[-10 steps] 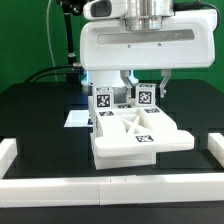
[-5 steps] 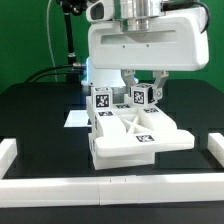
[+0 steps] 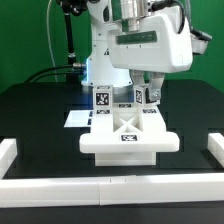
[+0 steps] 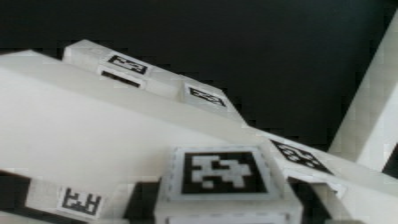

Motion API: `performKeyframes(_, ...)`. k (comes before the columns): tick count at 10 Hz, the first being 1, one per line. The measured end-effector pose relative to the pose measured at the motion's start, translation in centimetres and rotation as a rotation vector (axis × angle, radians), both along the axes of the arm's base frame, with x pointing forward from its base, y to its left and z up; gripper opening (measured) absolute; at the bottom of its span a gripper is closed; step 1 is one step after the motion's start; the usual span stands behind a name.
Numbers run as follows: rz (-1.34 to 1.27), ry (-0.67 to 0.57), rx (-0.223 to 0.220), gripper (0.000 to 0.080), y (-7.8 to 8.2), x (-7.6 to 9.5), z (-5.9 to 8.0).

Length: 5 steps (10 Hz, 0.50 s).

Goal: Assemble chair

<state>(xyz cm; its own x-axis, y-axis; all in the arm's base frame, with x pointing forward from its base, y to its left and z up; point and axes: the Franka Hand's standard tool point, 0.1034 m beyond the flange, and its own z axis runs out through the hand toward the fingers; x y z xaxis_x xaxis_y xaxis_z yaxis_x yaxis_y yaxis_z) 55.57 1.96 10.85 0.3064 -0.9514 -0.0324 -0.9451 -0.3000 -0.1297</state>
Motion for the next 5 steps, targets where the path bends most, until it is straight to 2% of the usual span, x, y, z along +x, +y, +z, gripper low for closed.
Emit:
performKeyframes(2, -0.140, 0.010, 0.027, 0.0276, 0.01, -0.02, -0.01)
performKeyframes(5, -0.403, 0.050, 0.091, 0.0275, -0.17, -0.35, -0.14)
